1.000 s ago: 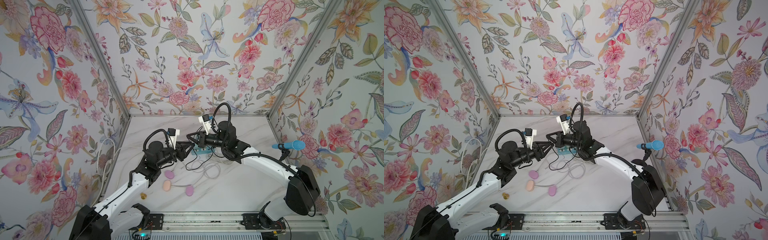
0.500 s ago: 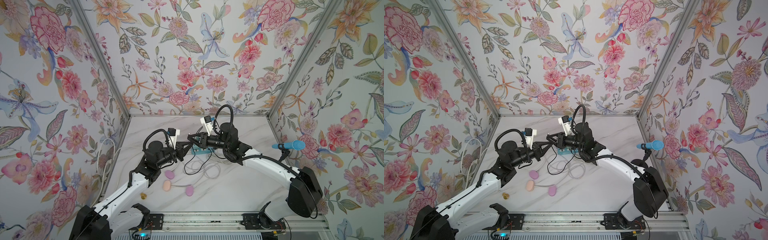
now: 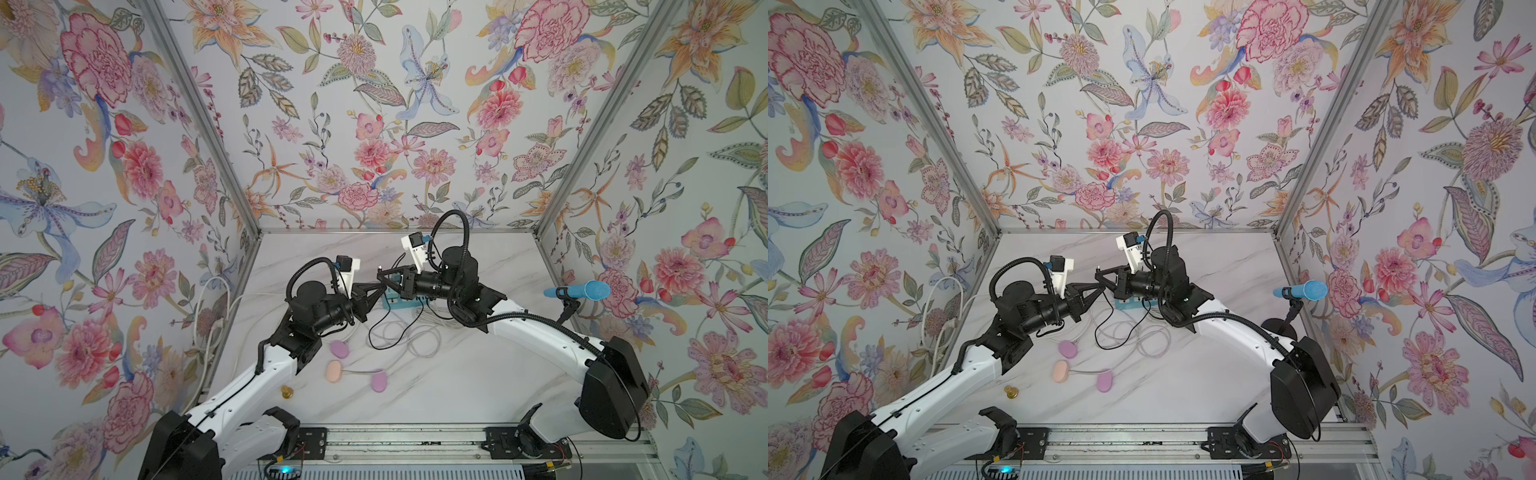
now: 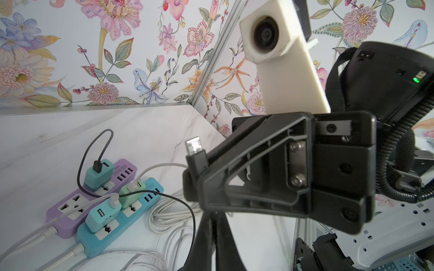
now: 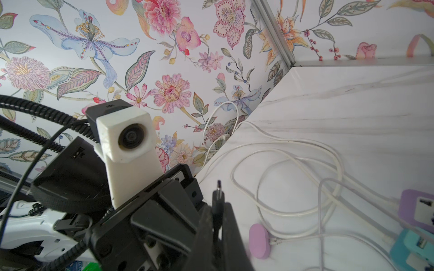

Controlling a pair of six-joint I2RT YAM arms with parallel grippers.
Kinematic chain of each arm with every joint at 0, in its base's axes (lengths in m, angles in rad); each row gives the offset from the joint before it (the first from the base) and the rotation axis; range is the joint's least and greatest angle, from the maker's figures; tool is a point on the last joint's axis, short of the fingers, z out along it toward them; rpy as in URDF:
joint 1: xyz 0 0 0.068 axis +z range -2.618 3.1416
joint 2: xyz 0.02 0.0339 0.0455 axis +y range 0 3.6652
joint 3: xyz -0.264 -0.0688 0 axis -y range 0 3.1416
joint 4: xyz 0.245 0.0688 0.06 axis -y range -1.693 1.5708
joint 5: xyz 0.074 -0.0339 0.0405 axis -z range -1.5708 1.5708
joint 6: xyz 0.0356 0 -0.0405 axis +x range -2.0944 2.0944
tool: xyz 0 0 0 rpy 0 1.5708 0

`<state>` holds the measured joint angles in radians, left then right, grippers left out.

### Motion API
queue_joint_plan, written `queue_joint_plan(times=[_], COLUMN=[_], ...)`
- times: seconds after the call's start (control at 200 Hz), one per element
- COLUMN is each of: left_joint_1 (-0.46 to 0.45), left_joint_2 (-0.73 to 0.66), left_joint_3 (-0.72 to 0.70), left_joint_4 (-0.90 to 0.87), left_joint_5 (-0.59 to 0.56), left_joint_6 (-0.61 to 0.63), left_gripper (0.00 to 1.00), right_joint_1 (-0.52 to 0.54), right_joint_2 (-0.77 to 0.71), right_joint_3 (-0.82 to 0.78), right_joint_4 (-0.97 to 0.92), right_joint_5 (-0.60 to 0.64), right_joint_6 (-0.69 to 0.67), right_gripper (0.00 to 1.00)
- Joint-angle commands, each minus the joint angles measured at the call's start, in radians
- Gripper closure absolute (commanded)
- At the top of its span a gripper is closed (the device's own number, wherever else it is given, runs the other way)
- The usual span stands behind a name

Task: Charge the bluetooth headset
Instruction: Pick up the charging cable from the center of the board.

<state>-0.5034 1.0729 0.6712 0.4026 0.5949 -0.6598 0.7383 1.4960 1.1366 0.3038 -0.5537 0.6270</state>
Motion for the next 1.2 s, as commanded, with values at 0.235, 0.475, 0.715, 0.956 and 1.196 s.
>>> queue_joint_plan(times=[0.235, 0.475, 0.715, 0.956, 1.196], left_joint_1=[-0.004, -0.165, -0.478, -0.633, -0.636], left_joint_2=[-0.13, -0.291, -0.254, -0.122, -0.008], left_joint_3=[0.088, -0.017, -0.082, -0.081, -0.116], left_joint_4=[-0.484, -0.771, -0.855, -0.909, -0.836], left_joint_5=[-0.105, -0.327, -0.559, -0.655, -0.612], left_joint_6=[0.116, 0.019, -0.142, -0.195, -0.241], left_gripper=[0.26, 0.26, 0.27, 0.18, 0.17], right_joint_1=[-0.014, -0.028, -0.033, -0.032, -0.038], right_joint_2=[-0.072, -0.094, -0.141, -0.171, -0.235], right_joint_3=[0.046, 0.061, 0.035, 0.004, -0.055], right_joint_4=[-0.293, -0.547, -0.587, -0.591, -0.591], right_joint_5=[0.097, 0.264, 0.304, 0.29, 0.309], right_joint_6=[-0.222, -0.375, -0.403, -0.398, -0.408], right_gripper=[1.0, 1.0, 1.0, 1.0, 1.0])
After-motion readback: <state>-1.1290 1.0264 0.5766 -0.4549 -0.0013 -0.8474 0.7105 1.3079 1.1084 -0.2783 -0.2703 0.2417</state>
